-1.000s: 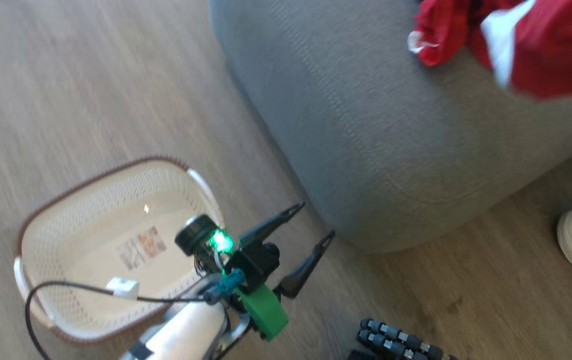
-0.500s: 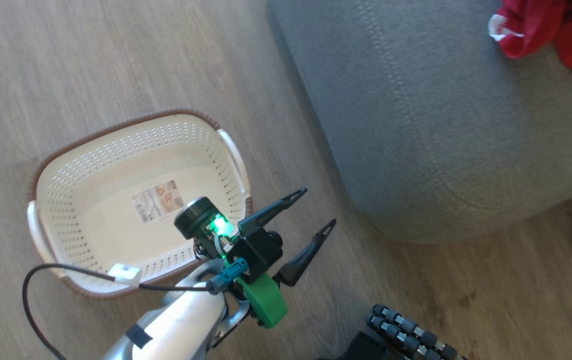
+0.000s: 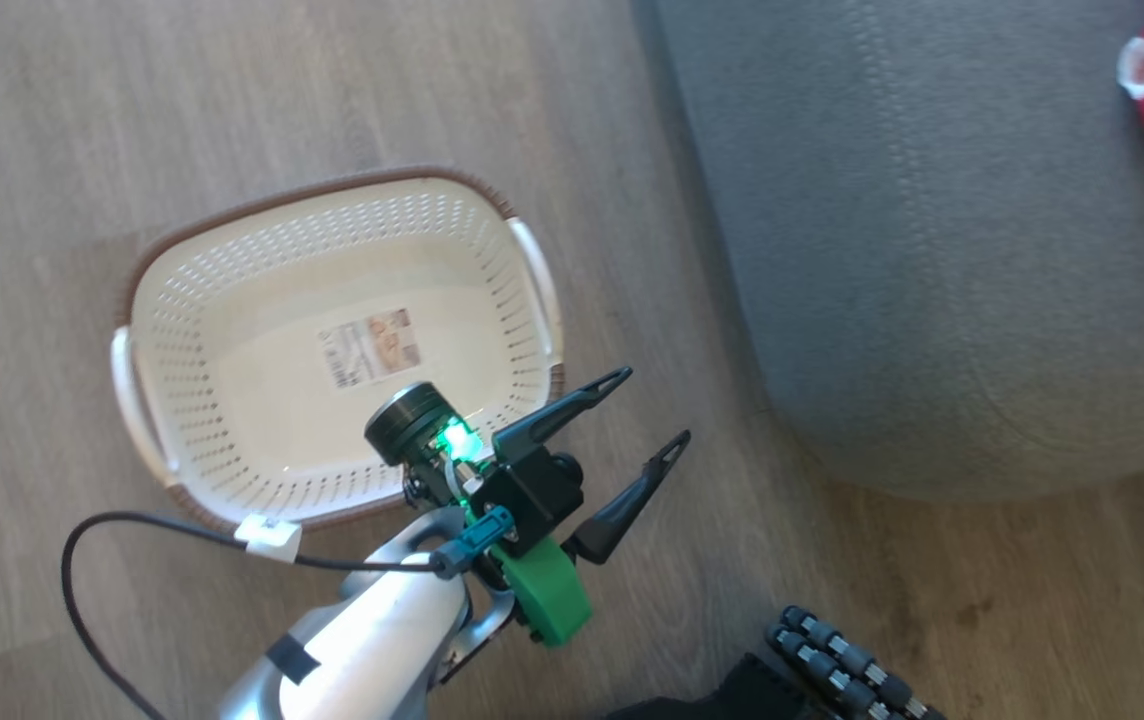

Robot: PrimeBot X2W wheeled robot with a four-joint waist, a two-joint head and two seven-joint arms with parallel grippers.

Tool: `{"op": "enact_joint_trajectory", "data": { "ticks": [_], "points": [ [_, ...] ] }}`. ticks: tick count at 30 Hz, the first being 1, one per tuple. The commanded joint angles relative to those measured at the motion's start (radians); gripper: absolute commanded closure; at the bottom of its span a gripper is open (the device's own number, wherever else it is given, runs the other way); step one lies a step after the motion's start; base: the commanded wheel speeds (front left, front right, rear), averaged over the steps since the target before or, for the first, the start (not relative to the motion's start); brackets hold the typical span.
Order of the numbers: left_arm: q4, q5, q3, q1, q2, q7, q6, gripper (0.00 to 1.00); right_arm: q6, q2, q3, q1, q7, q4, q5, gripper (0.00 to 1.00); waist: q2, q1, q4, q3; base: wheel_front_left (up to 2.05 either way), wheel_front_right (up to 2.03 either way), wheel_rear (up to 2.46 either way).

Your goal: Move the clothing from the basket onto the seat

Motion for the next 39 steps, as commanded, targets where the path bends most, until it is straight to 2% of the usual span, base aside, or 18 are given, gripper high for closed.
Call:
{"op": "enact_joint_trajectory", "data": {
  "ticks": [1, 14, 18, 26, 27, 28, 39],
  "points": [
    [-0.031, 0.005, 0.020, -0.014, -0.014, -0.005, -0.001, 0.00, 0.000, -0.047, -0.016, -0.031, -0.005, 0.008, -0.030, 1.00, 0.0000, -0.0001, 0.034, 0.020, 0.00, 0.00, 0.00],
    [-0.044, 0.024, 0.037, -0.026, -0.028, -0.005, -0.001, 0.00, 0.000, -0.073, -0.116, -0.058, -0.005, 0.211, -0.166, 1.00, 0.0000, -0.0001, 0.103, 0.071, 0.00, 0.00, 0.00],
    [-0.045, 0.028, 0.038, -0.030, -0.029, -0.005, -0.001, 0.00, 0.000, -0.069, -0.081, -0.050, -0.005, 0.275, -0.252, 1.00, 0.0000, -0.0001, 0.106, 0.081, 0.00, 0.00, 0.00],
    [-0.042, 0.026, 0.040, -0.033, -0.031, -0.005, -0.001, 0.00, 0.000, -0.050, -0.067, -0.078, 0.006, 0.363, -0.274, 1.00, 0.0000, -0.0001, 0.098, 0.082, 0.00, 0.00, 0.00],
    [-0.041, 0.026, 0.040, -0.033, -0.031, -0.005, -0.001, 0.00, 0.000, -0.049, -0.064, -0.079, 0.007, 0.368, -0.275, 0.62, 0.0000, -0.0001, 0.097, 0.080, 0.00, 0.00, 0.00],
    [-0.040, 0.025, 0.039, -0.033, -0.031, -0.005, -0.001, 0.00, 0.000, -0.048, -0.061, -0.080, 0.006, 0.370, -0.276, 0.00, 0.0000, -0.0001, 0.096, 0.078, 0.00, 0.00, 0.00],
    [-0.032, 0.010, 0.036, -0.022, -0.041, -0.005, -0.001, 0.00, 0.000, -0.031, -0.021, -0.071, 0.001, 0.388, -0.288, 0.00, 0.0000, -0.0001, 0.082, 0.017, 0.00, 0.00, 0.00]
  ]
}}
